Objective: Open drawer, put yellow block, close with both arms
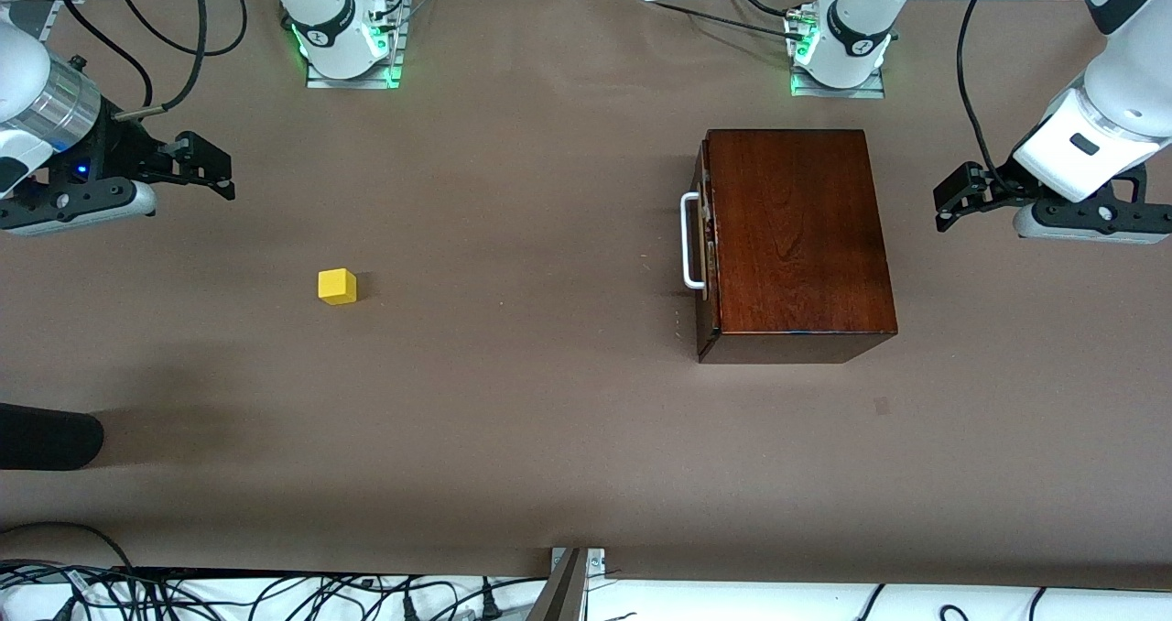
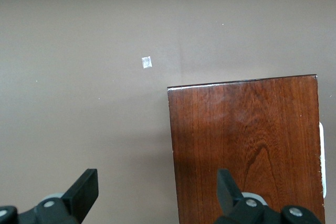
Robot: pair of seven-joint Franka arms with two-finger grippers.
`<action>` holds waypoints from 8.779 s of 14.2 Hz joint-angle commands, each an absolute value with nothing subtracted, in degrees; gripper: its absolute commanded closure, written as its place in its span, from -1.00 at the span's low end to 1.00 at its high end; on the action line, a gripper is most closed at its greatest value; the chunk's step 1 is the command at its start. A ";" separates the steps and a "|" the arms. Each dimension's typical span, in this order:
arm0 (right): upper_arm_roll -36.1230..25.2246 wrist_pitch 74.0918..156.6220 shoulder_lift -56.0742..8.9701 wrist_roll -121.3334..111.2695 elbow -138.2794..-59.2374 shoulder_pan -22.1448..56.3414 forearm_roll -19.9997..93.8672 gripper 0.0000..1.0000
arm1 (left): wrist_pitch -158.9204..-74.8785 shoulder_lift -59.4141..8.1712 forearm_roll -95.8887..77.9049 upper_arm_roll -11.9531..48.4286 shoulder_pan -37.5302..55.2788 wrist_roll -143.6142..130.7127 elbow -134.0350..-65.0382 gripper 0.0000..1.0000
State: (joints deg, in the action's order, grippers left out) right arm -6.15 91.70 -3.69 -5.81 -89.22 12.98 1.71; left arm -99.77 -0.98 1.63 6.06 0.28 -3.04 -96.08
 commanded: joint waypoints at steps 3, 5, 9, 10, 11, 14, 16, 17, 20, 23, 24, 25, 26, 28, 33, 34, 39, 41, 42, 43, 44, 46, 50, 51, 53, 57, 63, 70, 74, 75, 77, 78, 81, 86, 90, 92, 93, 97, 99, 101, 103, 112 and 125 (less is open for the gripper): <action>-5.89 90.53 -3.69 -6.15 -88.33 12.66 0.88 -1.00 | -99.76 -3.42 0.79 6.15 0.44 -2.72 -93.69 -1.00; -5.89 90.44 -3.69 -6.15 -88.33 12.66 0.88 -1.00 | -100.02 -4.56 1.23 6.15 0.70 -3.16 -93.43 -1.00; -5.89 90.53 -3.69 -6.15 -88.33 12.66 0.88 -1.00 | -99.93 -9.03 0.62 6.76 1.14 -2.55 -88.71 -1.00; -5.89 90.53 -3.69 -6.15 -88.33 12.66 0.88 -1.00 | -99.67 -10.62 0.62 8.07 1.84 -2.64 -86.94 -1.00; -5.89 90.53 -3.69 -6.07 -88.33 12.66 0.88 -1.00 | -99.67 -10.90 0.53 9.30 2.37 -3.33 -86.58 -1.00; -5.89 90.53 -3.69 -6.06 -88.33 12.66 0.88 -1.00 | -100.02 -12.73 1.23 11.69 8.15 -9.35 -86.57 -1.00; -5.89 90.53 -3.69 -6.06 -88.33 12.66 0.88 -1.00 | -100.37 -15.63 1.23 11.69 13.25 -25.07 -86.14 -1.00; -5.89 90.53 -3.69 -6.06 -88.24 12.66 0.88 -1.00 | -101.42 -17.38 1.40 11.69 15.79 -29.49 -85.26 -1.00; -5.89 90.53 -3.69 -6.06 -88.33 12.66 0.88 -1.00 | -104.59 -23.27 6.92 11.69 24.85 -36.80 -84.90 -1.00; -5.89 90.53 -3.69 -6.06 -88.33 12.66 0.88 -1.00 | -104.77 -26.36 9.14 11.69 28.56 -39.55 -85.51 -1.00; -5.89 90.53 -3.69 -6.06 -88.33 12.66 0.88 -1.00 | -104.59 -27.32 9.05 11.78 29.00 -39.55 -85.95 -1.00; -5.89 90.53 -3.69 -6.06 -88.33 12.66 0.88 -1.00 | -104.33 -28.73 9.05 11.78 29.35 -39.55 -86.22 -1.00; -5.89 90.53 -3.69 -6.06 -88.33 12.66 0.88 -1.00 | -104.24 -29.87 9.05 11.69 29.27 -39.64 -87.00 -1.00; -5.89 90.53 -3.69 -6.06 -88.33 12.66 0.88 -1.00 | -104.24 -29.97 9.49 11.34 29.18 -39.64 -90.07 -1.00; -5.63 90.62 -3.69 -6.06 -88.07 12.92 -0.34 -1.00 | -104.68 -30.32 15.02 11.60 29.27 -40.17 -93.25 -1.00; -5.45 90.70 -3.69 -6.06 -88.07 13.09 -0.96 -1.00 | -104.68 -30.50 15.73 11.69 29.27 -40.25 -93.34 -1.00; -5.36 90.62 -3.69 -5.98 -88.07 13.18 -1.23 -1.00 | -105.47 -31.02 15.73 11.69 30.58 -43.24 -93.52 -1.00; -5.36 90.62 -3.69 -5.98 -88.07 13.10 -1.14 -1.00 | -105.56 -31.72 15.73 11.69 31.11 -46.04 -93.52 -1.00; -5.36 90.62 -3.69 -5.89 -88.07 13.18 -1.14 -1.00 | -105.56 -32.16 15.82 11.60 31.55 -46.92 -93.43 -1.00; -5.36 90.62 -3.69 -5.89 -88.07 13.18 -1.14 -1.00 | -105.56 -32.43 15.82 11.60 31.55 -47.11 -93.51 -1.00; -5.36 90.62 -3.69 -5.80 -88.07 13.18 -1.06 -1.00 | -105.64 -32.61 15.82 11.60 31.55 -47.20 -93.52 -1.00; -5.54 90.62 -3.69 -5.71 -88.07 13.10 -0.79 -1.00 | -105.99 -32.78 15.82 11.69 31.81 -47.46 -93.52 -1.00; -5.80 90.62 -3.69 -5.54 -88.07 13.01 -0.53 -1.00 | -107.23 -33.57 15.91 11.51 33.57 -51.32 -93.43 -1.00; -5.80 90.62 -3.69 -5.54 -88.07 13.01 -0.53 -1.00 | -107.23 -33.66 16.00 11.51 33.57 -51.59 -93.43 -1.00; -5.80 90.62 -3.69 -5.54 -88.07 13.01 -0.44 -1.00 | -107.14 -33.75 18.01 11.60 33.66 -52.46 -93.43 -1.00; -5.80 90.62 -3.69 -5.54 -88.07 13.01 -0.44 -1.00 | -107.14 -33.75 18.28 11.69 34.01 -53.44 -93.34 -1.00; -5.54 91.49 -4.13 -5.71 -88.07 13.09 -0.09 -1.00 | -110.65 -33.92 17.67 11.87 36.29 -53.70 -92.29 -1.00; -5.54 90.79 -5.97 -6.42 -88.42 13.18 1.67 -1.00 | -110.83 -36.38 15.39 11.95 37.35 -53.79 -85.97 -1.00; -5.36 87.02 -8.61 -6.50 -88.59 13.53 1.32 -1.00 | -111.35 -39.28 15.73 11.87 38.76 -55.10 -83.67 -1.00; -5.36 87.19 -9.22 -6.50 -88.85 13.45 1.49 -1.00 | -112.92 -39.29 15.99 11.87 38.76 -55.46 -83.76 -1.00; -5.45 88.58 -11.24 -6.42 -89.73 13.36 1.84 -1.00 | -114.26 -39.29 15.21 11.87 38.76 -56.24 -83.67 -1.00; -5.45 90.16 -11.34 -6.33 -90.95 13.36 1.85 -1.00 | -114.26 -39.29 15.12 11.87 38.67 -56.60 -83.67 -1.00; -5.45 97.27 -11.25 -6.24 -97.01 13.36 1.84 -1.00 | -114.43 -39.46 14.94 11.95 38.76 -56.69 -83.15 -1.00; -5.54 112.64 -11.16 -6.15 -108.78 13.36 1.85 -1.00 | -118.47 -40.87 12.92 11.95 38.85 -56.69 -81.65 -1.00; -5.62 123.90 -11.60 -5.98 -115.56 13.27 1.85 -1.00 | -118.56 -43.94 13.10 11.87 41.31 -58.09 -77.62 -1.00; -5.71 128.39 -13.44 -5.71 -116.98 13.01 1.93 -1.00 | -118.56 -44.47 13.01 11.87 41.31 -58.27 -76.29 -1.00; -5.80 129.63 -14.67 -5.71 -116.98 12.83 2.02 -1.00 | -118.56 -44.47 13.09 11.87 41.31 -58.27 -76.20 -1.00; -5.80 134.81 -18.19 -5.71 -118.20 12.83 3.08 -1.00 | -118.30 -44.38 13.45 11.69 41.31 -58.01 -76.20 -1.00; -5.80 140.42 -18.54 -5.71 -121.53 12.83 3.08 -1.00 | -117.69 -44.12 13.80 11.43 41.31 -58.01 -76.20 -1.00; -5.71 146.14 -19.07 -5.71 -124.79 12.83 3.08 -1.00 | -115.59 -43.34 13.98 11.43 41.22 -57.66 -76.11 -1.00; -5.71 148.35 -19.42 -5.63 -126.38 12.83 3.16 -1.00 | -110.07 -42.72 13.80 11.34 41.05 -57.39 -73.76 -1.00; -5.54 151.70 -22.50 -5.45 -128.23 12.92 3.16 -0.78 | -94.41 -36.57 13.62 11.08 34.38 -46.27 -68.03 -1.00; -4.49 137.95 -18.38 -6.06 -119.30 13.36 2.90 1.00 | -85.52 -22.51 8.38 11.87 8.73 -19.69 -67.94 -1.00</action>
State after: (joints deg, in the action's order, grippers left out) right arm -5.38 146.19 -21.45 -5.22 -123.61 13.22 2.07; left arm -86.71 -25.58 12.44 10.97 12.82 -22.50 -67.10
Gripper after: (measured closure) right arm 0.445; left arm 0.000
